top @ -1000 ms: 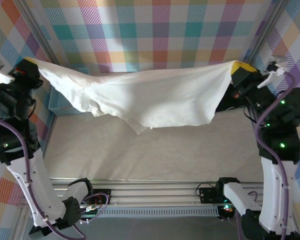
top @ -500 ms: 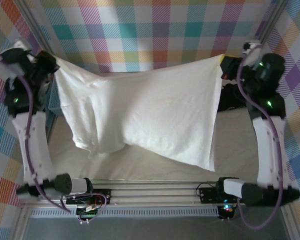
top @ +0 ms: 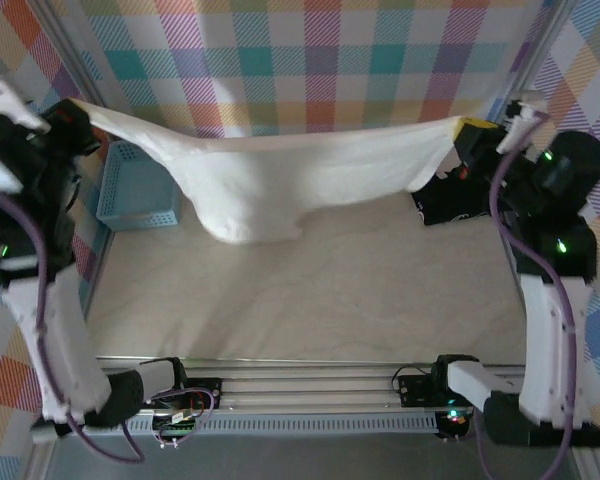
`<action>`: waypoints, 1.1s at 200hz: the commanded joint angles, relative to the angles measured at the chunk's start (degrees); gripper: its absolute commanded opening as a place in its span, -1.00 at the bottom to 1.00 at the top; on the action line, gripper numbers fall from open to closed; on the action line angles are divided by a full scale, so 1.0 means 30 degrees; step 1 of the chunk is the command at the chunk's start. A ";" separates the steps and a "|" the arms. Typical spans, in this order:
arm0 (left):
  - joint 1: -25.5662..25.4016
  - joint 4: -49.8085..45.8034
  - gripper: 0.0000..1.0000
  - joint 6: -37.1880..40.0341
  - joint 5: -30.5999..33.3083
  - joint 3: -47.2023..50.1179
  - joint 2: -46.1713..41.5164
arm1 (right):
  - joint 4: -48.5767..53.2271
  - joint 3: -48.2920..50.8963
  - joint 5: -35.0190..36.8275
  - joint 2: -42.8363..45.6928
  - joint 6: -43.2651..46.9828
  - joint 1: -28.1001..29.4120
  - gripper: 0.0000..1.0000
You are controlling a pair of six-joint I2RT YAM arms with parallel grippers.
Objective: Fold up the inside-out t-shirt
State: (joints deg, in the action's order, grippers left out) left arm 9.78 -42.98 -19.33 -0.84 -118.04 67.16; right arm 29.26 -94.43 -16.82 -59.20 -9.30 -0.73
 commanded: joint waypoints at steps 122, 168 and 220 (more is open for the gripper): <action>0.0046 -0.0016 -1.00 0.1601 0.0985 -0.8426 0.4070 | 0.1744 -0.5744 0.0422 -0.0310 0.1225 -0.0063 -1.00; -0.0880 0.1535 -1.00 0.1139 0.0912 -0.7209 1.0070 | -0.1460 -0.2833 0.0206 -0.4598 0.0938 -0.0078 -1.00; -0.2588 0.2960 -0.70 0.1801 0.1220 -0.8266 1.8108 | -0.5067 -0.3387 -0.0069 -1.4386 0.0181 0.0153 -0.93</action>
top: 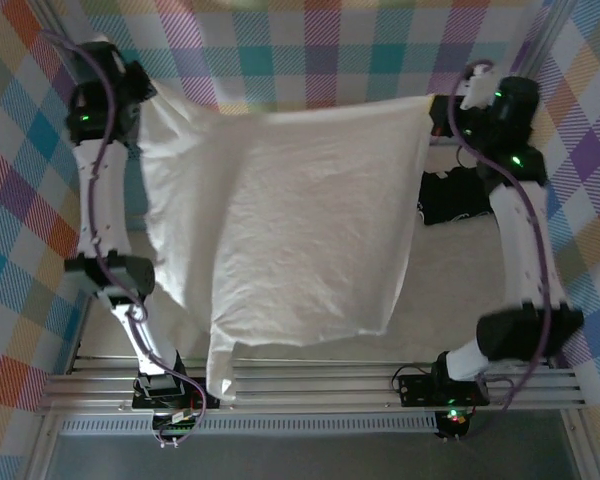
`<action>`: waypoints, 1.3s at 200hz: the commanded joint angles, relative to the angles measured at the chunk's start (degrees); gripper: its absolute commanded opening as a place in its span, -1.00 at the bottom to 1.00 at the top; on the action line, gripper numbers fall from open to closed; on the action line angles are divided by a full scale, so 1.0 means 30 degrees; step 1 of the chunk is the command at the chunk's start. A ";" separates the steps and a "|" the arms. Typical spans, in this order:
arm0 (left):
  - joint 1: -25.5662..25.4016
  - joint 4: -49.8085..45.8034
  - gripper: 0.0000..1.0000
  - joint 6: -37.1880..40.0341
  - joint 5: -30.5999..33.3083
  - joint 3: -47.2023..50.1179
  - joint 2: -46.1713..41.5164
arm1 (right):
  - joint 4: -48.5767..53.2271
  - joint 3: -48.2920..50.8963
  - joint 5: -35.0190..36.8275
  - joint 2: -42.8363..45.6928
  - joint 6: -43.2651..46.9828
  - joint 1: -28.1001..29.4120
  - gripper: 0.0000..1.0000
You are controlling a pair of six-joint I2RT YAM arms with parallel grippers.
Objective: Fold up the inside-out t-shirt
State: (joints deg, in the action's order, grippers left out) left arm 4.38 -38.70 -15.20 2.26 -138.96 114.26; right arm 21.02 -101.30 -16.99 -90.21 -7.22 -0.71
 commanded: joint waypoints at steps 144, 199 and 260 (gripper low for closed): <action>-0.8935 1.5025 0.29 0.1174 -0.4002 2.3899 -0.9763 | 0.4362 1.3598 0.5385 0.2010 -0.2648 0.4360 -0.01; -1.9884 1.7596 0.28 0.9382 -0.4919 2.9266 -0.8187 | 0.5988 1.8839 0.6946 0.4332 -0.5652 0.4455 0.03; -2.4837 1.7630 0.37 1.3085 -0.4183 2.6458 -0.2032 | 0.6409 1.8268 0.6848 0.2040 -0.5414 0.3927 -0.29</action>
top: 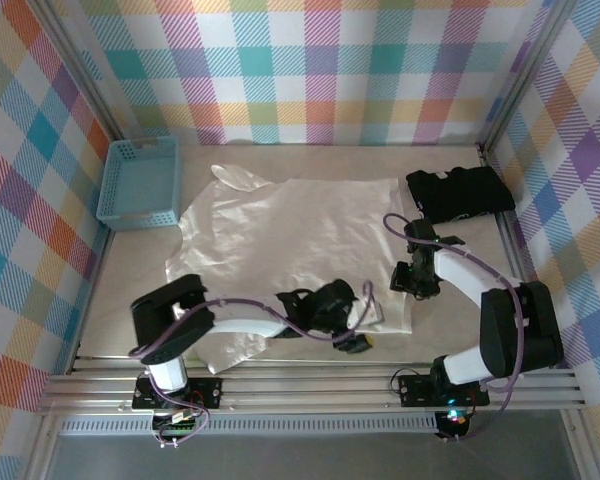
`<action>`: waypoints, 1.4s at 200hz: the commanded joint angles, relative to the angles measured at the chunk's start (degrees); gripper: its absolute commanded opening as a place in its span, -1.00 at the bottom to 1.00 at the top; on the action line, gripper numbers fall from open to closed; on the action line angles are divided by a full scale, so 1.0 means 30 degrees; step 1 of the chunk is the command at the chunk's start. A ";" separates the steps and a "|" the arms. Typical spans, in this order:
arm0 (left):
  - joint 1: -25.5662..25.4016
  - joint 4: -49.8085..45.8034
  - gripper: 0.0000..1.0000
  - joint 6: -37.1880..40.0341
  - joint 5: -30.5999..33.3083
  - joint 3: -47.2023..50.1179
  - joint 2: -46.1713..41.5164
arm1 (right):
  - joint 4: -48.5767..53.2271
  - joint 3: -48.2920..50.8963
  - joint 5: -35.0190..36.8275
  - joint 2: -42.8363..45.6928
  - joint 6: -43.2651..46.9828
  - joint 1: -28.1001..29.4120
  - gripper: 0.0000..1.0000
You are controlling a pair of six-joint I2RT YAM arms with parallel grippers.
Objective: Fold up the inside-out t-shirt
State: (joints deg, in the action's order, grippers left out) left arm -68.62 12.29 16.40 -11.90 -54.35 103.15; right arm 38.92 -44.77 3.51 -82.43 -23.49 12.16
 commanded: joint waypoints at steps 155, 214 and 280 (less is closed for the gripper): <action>0.5127 0.4632 -1.00 -0.7189 -0.3265 -0.0352 0.3018 | -0.0841 -0.7853 -0.4896 -0.5589 0.1910 -0.1242 -0.27; 0.7378 0.5811 -1.00 -1.1874 -0.6912 -0.0171 0.3302 | -0.3597 -0.0366 -0.6474 0.1518 -0.0032 0.1546 0.02; 0.7885 0.5105 -1.00 -1.3436 -0.7626 -0.0372 0.2944 | -0.7295 0.3906 -0.7622 0.3261 -0.2685 0.3824 0.08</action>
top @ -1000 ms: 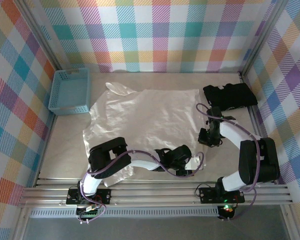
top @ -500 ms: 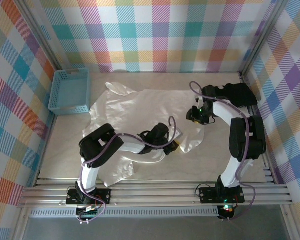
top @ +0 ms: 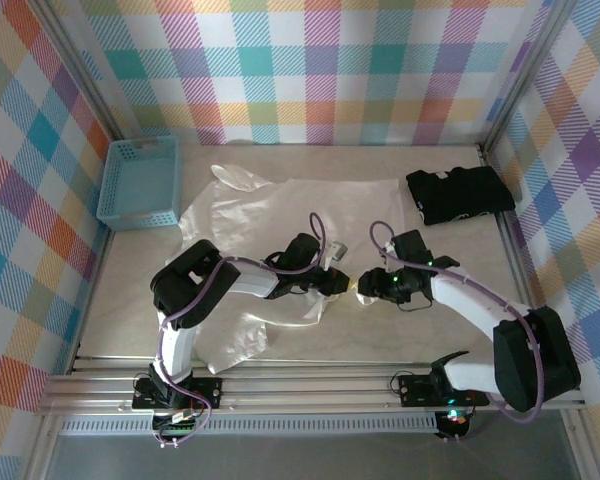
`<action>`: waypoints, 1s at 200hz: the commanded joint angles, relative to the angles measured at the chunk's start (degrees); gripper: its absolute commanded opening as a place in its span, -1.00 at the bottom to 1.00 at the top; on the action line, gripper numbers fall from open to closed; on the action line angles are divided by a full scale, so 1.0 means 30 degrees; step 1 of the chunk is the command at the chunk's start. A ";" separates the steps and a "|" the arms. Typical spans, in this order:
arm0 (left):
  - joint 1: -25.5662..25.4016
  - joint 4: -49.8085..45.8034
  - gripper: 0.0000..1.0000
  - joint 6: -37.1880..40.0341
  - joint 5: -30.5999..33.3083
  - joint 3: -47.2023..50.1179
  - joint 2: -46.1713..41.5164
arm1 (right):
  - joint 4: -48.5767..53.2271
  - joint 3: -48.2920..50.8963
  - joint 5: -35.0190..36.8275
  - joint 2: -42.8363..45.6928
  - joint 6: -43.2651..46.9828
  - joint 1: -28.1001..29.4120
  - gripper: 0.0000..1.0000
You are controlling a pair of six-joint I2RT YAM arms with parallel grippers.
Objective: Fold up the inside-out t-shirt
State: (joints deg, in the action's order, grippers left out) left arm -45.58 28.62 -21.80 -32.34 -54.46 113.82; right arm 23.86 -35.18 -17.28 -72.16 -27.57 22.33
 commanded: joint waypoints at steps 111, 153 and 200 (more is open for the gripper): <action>0.1194 -0.2813 -1.00 -0.2847 -0.3140 -0.0269 -0.3317 | 0.3884 -0.5055 0.9196 -0.3986 0.0627 -0.0035 -0.45; 0.1226 -0.4390 -1.00 -0.2954 -0.2138 -0.1071 -0.3488 | 0.3098 -0.4344 0.5577 -0.2393 0.0473 -0.0008 -0.41; 0.1217 -0.4619 -1.00 -0.3072 -0.2021 -0.1402 -0.3268 | 0.2596 -0.2437 0.2457 0.1172 -0.1236 0.0405 -0.07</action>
State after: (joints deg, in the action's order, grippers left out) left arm -42.19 16.34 -30.48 -38.35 -56.53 104.90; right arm 31.59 -44.66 -3.33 -72.75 -27.77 22.55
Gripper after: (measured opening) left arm 0.048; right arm 0.443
